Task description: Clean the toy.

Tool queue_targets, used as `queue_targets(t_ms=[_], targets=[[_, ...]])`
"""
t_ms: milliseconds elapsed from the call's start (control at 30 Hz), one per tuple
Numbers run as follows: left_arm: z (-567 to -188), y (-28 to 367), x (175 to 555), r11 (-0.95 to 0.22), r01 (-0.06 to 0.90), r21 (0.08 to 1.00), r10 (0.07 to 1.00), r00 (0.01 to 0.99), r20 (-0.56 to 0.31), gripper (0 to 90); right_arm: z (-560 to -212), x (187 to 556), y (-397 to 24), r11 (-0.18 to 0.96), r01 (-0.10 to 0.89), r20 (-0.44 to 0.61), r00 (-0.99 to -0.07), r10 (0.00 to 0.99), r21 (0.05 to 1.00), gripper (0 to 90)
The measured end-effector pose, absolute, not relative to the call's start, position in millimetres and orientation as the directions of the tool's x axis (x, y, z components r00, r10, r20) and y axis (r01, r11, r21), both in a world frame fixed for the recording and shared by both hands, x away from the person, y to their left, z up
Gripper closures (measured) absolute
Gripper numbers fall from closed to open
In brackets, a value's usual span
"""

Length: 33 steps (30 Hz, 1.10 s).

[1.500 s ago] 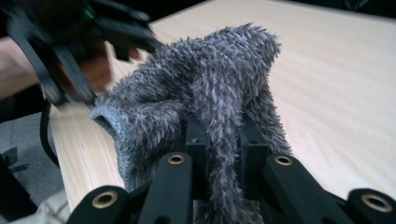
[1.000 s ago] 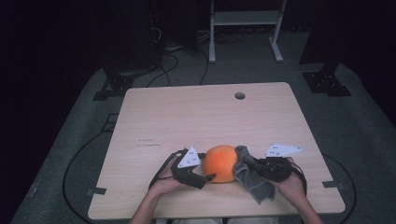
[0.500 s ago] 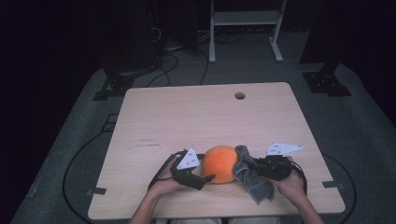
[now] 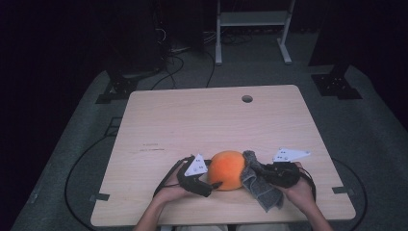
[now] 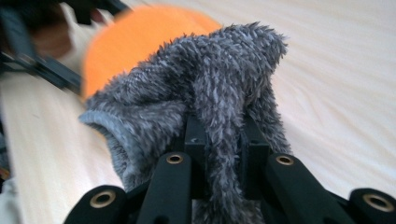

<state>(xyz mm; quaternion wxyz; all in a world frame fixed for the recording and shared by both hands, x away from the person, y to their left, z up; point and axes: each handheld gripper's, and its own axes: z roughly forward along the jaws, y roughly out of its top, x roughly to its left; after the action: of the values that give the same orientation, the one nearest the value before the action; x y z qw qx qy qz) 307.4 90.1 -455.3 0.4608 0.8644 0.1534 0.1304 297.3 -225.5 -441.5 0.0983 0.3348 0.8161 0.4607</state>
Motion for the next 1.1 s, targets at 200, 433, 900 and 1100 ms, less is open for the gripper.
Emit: queue_targets(t_ms=[200,433,900,1100], targets=[[-455,90,305,-0.548,0.137,0.825,0.384,0.918,0.103,17.5,-441,299,-231,0.356,0.468,0.125,-0.728,0.674,0.809,76.8],[-458,88,317,-0.524,0.246,0.815,0.411,0.912,-0.011,5.3,-419,294,-216,0.363,0.373,0.097,-0.799,0.593,0.854,76.8],[-437,75,296,-0.579,0.031,0.815,0.314,0.931,0.188,29.5,-394,281,-199,0.393,0.277,0.021,-0.838,0.545,0.877,76.7],[-443,79,305,-0.520,0.130,0.844,0.373,0.924,0.088,15.7,-414,292,-206,0.392,0.344,0.062,-0.813,0.578,0.854,76.8]])
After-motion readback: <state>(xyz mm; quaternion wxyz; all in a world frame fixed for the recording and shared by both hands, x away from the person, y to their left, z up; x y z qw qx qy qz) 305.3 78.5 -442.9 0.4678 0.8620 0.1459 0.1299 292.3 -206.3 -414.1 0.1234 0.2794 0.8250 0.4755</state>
